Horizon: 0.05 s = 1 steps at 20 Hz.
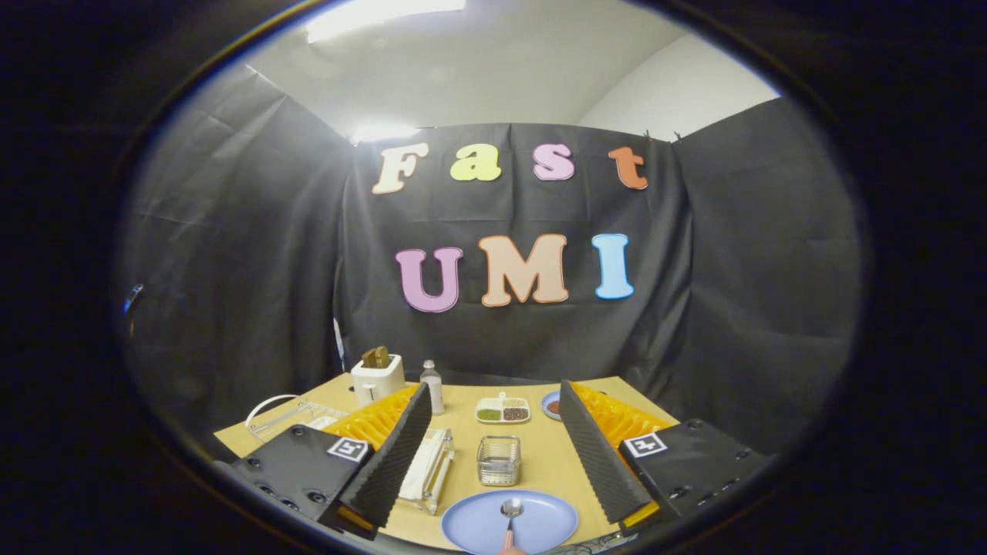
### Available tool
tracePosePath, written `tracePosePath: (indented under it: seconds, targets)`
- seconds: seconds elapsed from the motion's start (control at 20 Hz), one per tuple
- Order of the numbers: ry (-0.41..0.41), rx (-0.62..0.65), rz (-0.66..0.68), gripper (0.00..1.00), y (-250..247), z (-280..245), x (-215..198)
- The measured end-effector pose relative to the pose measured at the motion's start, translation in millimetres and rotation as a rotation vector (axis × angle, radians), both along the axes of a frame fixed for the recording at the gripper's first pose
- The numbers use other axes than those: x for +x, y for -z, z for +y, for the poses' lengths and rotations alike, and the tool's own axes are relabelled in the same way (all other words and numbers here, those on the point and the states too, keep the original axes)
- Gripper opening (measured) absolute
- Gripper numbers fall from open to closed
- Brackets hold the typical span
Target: Take the plate from the dish rack, then take the spoon from the basket and place it into the plate.
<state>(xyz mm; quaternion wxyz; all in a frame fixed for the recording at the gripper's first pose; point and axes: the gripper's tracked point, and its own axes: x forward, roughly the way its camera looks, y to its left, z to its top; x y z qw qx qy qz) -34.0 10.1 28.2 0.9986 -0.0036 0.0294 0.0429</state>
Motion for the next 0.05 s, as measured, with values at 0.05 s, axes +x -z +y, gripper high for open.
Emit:
tracePosePath:
  seconds: [0.05]
  targets:
    - [0.0, 0.002, -0.005, 1.0, -1.7, 1.0, 0.1]
